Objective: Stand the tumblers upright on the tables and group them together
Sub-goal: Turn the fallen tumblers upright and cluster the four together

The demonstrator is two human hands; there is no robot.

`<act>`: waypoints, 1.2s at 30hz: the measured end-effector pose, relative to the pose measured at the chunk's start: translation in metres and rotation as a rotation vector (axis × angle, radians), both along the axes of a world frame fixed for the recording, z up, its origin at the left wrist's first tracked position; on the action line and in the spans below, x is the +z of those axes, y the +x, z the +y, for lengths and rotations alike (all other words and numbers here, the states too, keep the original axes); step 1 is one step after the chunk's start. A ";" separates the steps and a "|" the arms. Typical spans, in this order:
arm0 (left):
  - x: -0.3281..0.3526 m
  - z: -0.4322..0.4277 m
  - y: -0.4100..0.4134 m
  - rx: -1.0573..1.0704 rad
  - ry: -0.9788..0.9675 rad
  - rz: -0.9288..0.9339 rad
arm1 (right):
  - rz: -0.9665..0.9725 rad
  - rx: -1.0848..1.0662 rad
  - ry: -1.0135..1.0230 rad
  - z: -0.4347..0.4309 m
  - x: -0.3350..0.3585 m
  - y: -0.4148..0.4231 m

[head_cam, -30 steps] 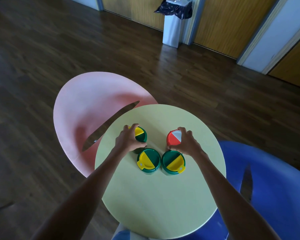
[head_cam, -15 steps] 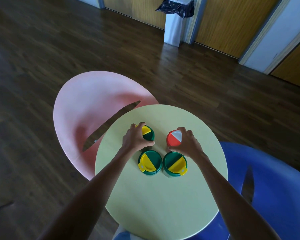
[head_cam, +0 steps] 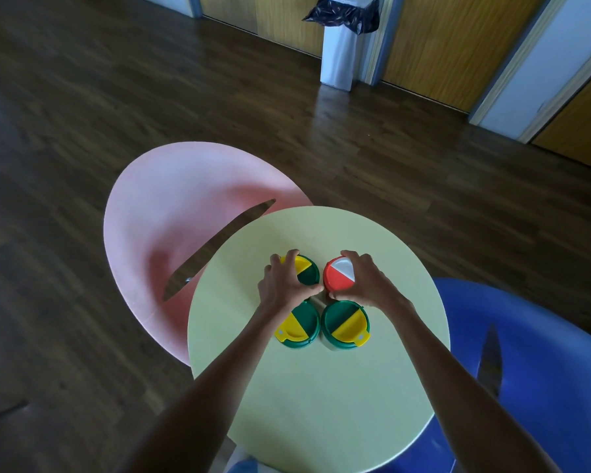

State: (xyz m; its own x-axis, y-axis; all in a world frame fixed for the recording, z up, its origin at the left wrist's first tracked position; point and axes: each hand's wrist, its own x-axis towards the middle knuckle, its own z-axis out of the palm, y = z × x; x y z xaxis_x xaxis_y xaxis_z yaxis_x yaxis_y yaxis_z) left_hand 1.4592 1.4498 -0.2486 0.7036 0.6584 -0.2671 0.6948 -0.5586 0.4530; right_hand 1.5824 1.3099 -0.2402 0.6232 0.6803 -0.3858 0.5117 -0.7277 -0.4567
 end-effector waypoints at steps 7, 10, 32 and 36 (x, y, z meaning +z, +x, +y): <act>0.000 0.003 -0.009 -0.012 -0.037 -0.022 | 0.007 -0.053 0.070 -0.003 -0.006 -0.004; -0.001 0.003 -0.013 0.005 -0.052 -0.075 | 0.005 -0.070 0.105 -0.003 -0.008 -0.006; -0.008 -0.001 -0.008 0.002 -0.069 -0.122 | 0.019 -0.078 0.126 -0.004 -0.011 -0.003; -0.005 0.002 -0.011 -0.079 -0.032 -0.055 | 0.087 -0.059 0.121 -0.006 -0.009 -0.001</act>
